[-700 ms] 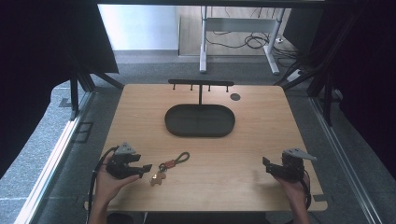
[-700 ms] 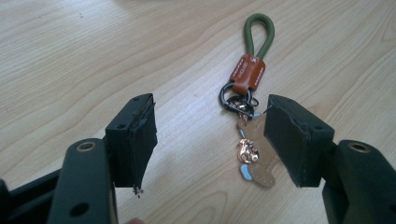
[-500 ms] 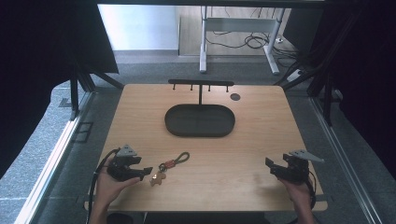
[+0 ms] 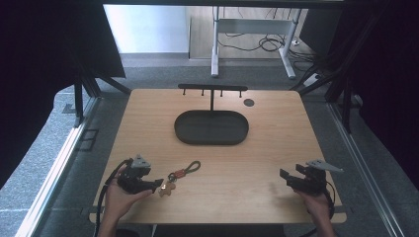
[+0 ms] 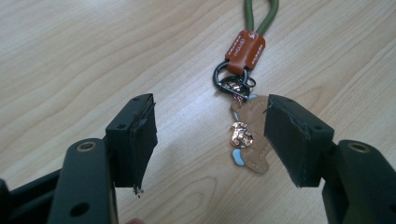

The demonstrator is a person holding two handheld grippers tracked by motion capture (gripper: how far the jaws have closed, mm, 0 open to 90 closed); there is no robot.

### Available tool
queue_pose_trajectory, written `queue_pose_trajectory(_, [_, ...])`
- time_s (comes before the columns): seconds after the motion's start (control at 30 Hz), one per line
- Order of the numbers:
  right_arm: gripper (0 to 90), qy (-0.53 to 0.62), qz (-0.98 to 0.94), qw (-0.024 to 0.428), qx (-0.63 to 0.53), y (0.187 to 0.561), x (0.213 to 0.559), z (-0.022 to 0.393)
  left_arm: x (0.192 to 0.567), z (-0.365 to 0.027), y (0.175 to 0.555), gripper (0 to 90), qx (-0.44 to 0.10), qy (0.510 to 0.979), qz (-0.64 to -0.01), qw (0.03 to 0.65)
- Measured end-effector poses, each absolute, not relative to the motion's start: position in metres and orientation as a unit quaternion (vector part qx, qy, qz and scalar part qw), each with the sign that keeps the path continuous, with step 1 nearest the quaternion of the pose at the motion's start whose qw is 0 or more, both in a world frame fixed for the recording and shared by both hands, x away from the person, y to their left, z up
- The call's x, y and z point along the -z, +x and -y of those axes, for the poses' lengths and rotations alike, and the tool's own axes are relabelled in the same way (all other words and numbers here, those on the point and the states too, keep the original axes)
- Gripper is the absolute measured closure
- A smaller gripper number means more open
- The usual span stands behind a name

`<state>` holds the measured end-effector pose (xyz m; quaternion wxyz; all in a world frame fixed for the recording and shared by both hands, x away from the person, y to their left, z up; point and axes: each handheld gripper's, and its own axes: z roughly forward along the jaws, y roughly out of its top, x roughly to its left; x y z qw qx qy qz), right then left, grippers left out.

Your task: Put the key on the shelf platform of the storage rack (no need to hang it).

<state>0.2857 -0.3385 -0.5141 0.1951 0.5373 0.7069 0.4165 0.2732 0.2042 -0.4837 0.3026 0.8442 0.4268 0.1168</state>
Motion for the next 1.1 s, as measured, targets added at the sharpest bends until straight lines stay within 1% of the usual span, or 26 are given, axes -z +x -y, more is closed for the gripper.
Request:
queue_pose_trajectory(0.13, [24.7,0.534,-0.707,0.201,-0.418,0.282,0.512,0.336,0.479,-0.199,0.276,35.0,-0.112,0.849,-0.413,0.309])
queue_pose_trajectory(0.27, [25.3,0.533,-0.706,0.209,-0.417,0.279,0.511,0.336,0.475,-0.195,0.279,34.4,-0.107,0.862,-0.393,0.301])
queue_pose_trajectory(0.43, [25.9,0.533,-0.708,0.213,-0.412,0.275,0.512,0.337,0.466,-0.193,0.281,34.5,-0.108,0.861,-0.387,0.311])
queue_pose_trajectory(0.77, [26.4,0.530,-0.709,0.213,-0.414,0.274,0.511,0.336,0.447,-0.180,0.289,34.7,-0.104,0.875,-0.361,0.305])
queue_pose_trajectory(0.87, [26.4,0.530,-0.710,0.212,-0.413,0.274,0.511,0.336,0.444,-0.178,0.292,34.9,-0.095,0.876,-0.360,0.305])
queue_pose_trajectory(1.1, [26.5,0.530,-0.713,0.210,-0.408,0.275,0.514,0.335,0.441,-0.173,0.297,35.3,-0.093,0.885,-0.350,0.294])
